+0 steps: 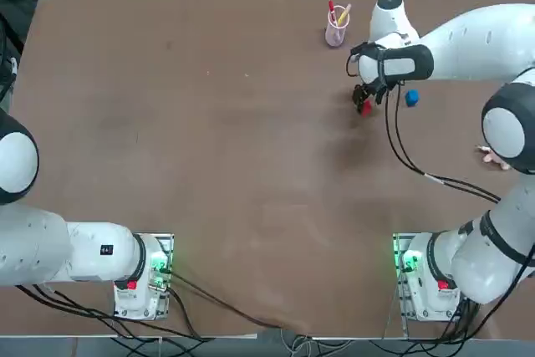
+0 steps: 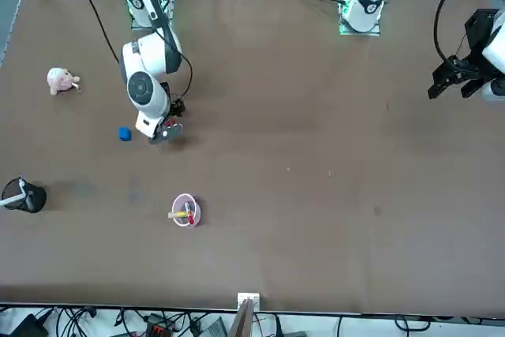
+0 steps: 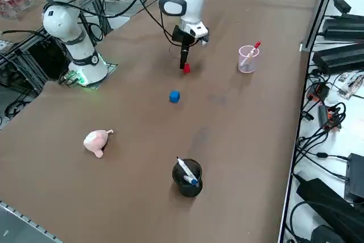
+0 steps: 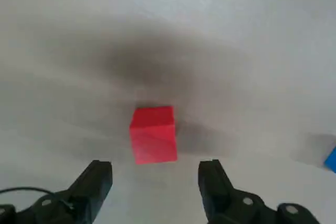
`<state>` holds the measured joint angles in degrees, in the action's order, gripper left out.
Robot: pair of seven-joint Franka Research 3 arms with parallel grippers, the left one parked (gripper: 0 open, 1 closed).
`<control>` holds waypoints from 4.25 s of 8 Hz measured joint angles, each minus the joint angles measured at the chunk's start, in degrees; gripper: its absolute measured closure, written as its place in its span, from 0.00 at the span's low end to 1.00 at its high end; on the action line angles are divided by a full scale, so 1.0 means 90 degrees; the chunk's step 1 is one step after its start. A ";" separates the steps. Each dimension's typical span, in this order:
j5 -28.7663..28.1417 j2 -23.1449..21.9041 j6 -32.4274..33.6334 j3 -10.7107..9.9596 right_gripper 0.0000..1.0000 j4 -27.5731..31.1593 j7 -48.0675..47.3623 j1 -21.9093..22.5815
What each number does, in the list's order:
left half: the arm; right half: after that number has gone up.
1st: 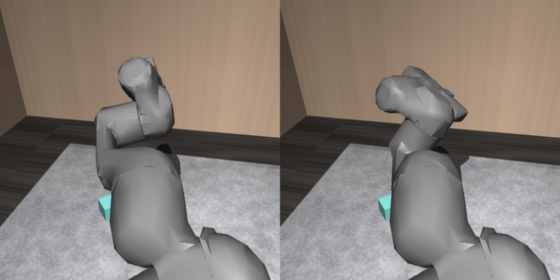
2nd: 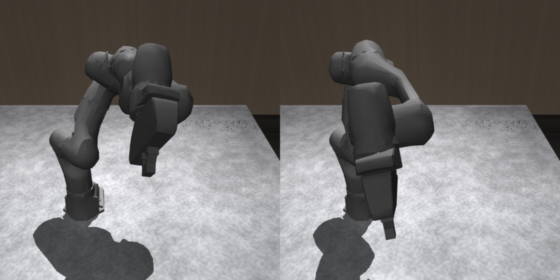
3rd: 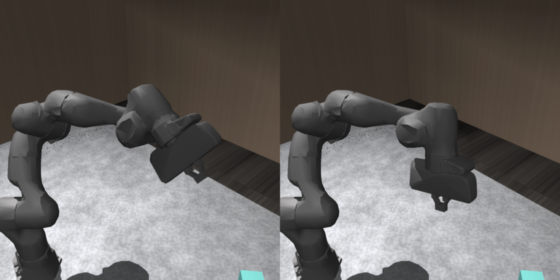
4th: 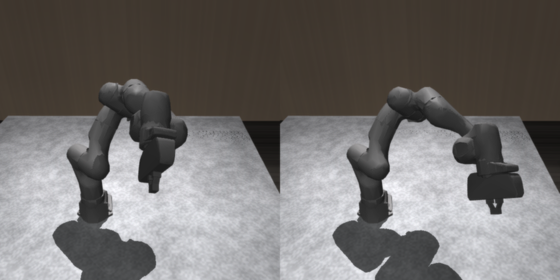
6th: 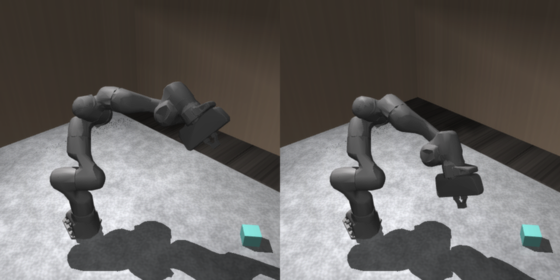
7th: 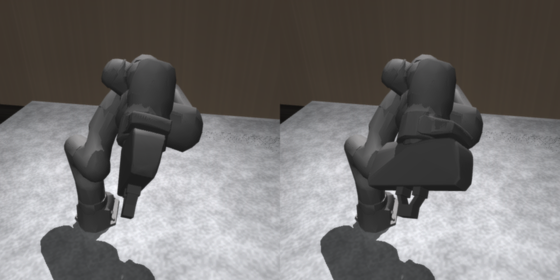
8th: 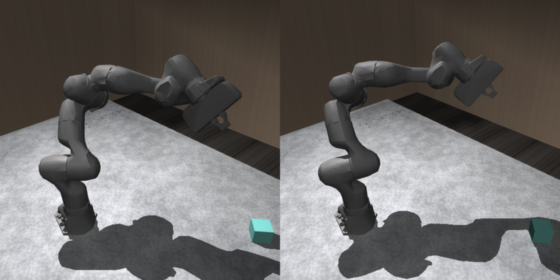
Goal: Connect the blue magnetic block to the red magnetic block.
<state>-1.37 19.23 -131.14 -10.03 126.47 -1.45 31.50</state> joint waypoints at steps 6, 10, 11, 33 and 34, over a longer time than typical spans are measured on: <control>0.0000 0.0277 -0.0228 -0.0002 0.29 -0.0003 -0.0009 -0.0048; -0.0094 0.0315 -0.0253 -0.0002 0.53 -0.0024 -0.0041 -0.0050; -0.0196 0.0295 -0.0219 -0.0007 0.53 -0.0050 -0.0074 -0.0052; -0.2632 -0.0141 -0.1227 -0.0089 0.53 0.0555 -0.8104 -0.2184; -0.2638 -0.0074 -0.1314 -0.0088 0.53 0.0560 -0.8109 -0.2184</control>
<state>-25.10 18.56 -142.97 -10.82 131.51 -74.44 11.84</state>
